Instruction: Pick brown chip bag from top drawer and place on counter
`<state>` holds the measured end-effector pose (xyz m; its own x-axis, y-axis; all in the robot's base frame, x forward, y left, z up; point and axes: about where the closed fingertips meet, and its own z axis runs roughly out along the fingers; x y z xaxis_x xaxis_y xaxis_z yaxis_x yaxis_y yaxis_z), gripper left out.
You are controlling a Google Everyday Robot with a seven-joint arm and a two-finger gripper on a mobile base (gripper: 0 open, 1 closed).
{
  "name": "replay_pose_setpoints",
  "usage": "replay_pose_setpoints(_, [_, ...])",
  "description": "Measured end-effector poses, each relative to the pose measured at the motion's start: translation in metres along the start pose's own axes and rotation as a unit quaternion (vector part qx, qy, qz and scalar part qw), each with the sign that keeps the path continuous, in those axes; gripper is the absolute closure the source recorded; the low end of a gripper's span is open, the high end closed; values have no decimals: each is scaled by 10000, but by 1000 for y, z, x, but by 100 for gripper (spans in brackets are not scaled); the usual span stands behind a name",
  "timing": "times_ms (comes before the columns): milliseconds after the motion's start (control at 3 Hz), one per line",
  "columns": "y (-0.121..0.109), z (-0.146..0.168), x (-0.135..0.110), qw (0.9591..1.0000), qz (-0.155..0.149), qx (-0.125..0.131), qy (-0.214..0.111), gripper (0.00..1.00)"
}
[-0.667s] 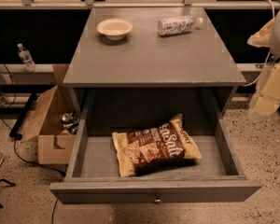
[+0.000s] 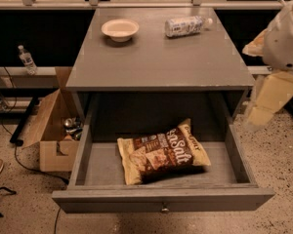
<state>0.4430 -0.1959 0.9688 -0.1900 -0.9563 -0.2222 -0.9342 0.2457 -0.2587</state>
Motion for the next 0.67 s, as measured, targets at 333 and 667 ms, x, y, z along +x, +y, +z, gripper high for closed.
replay_pose_setpoints(333, [7, 29, -19, 9994, -45, -251, -223, 0])
replay_pose_setpoints(667, [7, 29, -19, 9994, -45, -251, -224, 0])
